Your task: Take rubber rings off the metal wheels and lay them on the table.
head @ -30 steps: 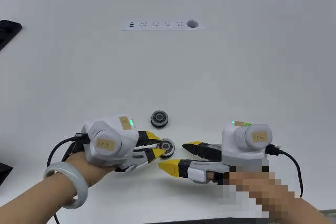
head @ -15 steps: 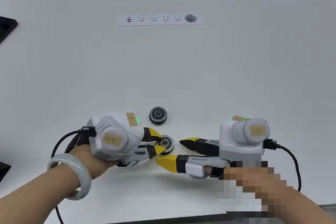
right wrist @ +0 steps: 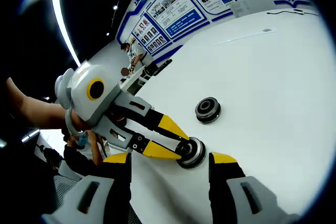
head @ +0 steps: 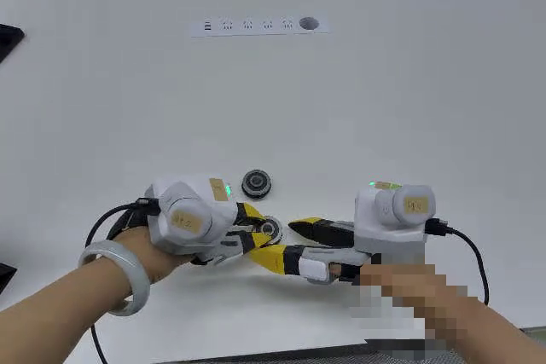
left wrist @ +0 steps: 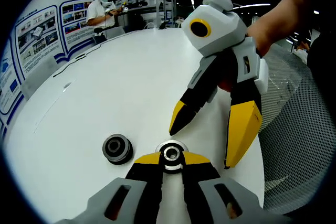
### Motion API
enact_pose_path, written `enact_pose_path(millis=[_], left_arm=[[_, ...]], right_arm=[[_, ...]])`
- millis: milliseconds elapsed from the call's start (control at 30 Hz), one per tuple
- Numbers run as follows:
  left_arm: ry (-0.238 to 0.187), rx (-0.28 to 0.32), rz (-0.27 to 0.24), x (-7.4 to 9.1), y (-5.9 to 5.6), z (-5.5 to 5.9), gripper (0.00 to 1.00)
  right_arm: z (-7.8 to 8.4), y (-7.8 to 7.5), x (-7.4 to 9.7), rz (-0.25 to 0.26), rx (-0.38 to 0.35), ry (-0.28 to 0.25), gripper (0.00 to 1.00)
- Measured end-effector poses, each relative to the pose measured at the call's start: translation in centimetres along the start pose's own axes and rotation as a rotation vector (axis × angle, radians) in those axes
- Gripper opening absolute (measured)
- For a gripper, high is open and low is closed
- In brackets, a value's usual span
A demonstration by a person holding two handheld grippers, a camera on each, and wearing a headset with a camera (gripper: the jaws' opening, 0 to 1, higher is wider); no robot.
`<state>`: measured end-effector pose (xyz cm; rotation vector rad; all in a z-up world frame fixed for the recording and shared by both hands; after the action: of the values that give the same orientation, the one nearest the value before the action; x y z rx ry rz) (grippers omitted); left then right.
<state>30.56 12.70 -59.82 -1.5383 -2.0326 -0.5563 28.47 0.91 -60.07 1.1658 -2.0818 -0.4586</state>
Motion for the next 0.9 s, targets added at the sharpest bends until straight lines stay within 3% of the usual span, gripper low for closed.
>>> enact_pose_path(millis=[900], left_arm=[[-0.022, 0.024, -0.001, -0.1, 0.0, 0.2, 0.13]], right_arm=[[-0.7, -0.7, -1.1, -0.086, -0.114, 0.009, 0.63]])
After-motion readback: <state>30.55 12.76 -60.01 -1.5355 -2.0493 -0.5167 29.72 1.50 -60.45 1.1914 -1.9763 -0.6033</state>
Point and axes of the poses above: the centre of the closed fingertips' face, and the gripper's own axes: x roughly backward along the fingers, y roughly to its left, z roughly out of its underside, the point moved 8 cm from there along x, roughly backward along the fingers, and after that the axes turned 3 degrees about -y, right-handed, at the moved point
